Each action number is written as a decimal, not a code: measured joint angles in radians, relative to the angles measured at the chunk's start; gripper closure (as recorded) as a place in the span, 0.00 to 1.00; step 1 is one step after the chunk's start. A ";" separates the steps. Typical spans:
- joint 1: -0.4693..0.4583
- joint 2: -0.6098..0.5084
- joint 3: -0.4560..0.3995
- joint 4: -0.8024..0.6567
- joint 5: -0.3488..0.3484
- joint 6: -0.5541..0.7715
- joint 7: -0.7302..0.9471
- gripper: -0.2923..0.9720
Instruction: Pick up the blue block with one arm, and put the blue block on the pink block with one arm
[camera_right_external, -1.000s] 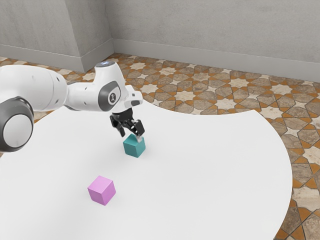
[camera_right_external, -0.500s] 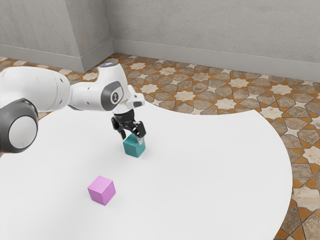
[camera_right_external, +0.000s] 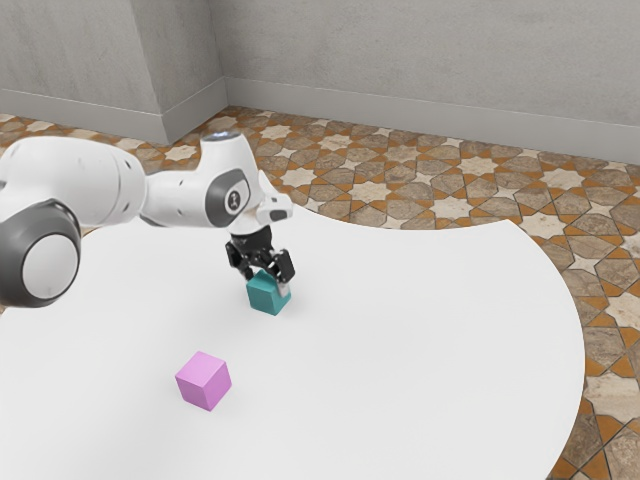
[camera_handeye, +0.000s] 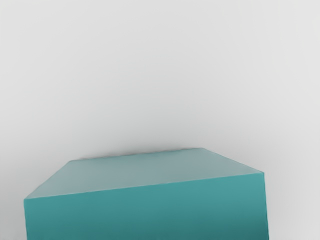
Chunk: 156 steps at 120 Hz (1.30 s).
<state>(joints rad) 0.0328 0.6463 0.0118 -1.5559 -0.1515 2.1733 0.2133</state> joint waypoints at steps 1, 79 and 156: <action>0.000 0.000 0.000 0.000 0.000 0.000 0.000 0.25; -0.003 0.014 0.000 0.006 -0.009 0.001 -0.010 0.46; -0.051 -0.573 0.022 -0.665 0.109 0.090 -0.086 0.53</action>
<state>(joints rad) -0.0186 0.0730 0.0337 -2.2211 -0.0421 2.2628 0.1273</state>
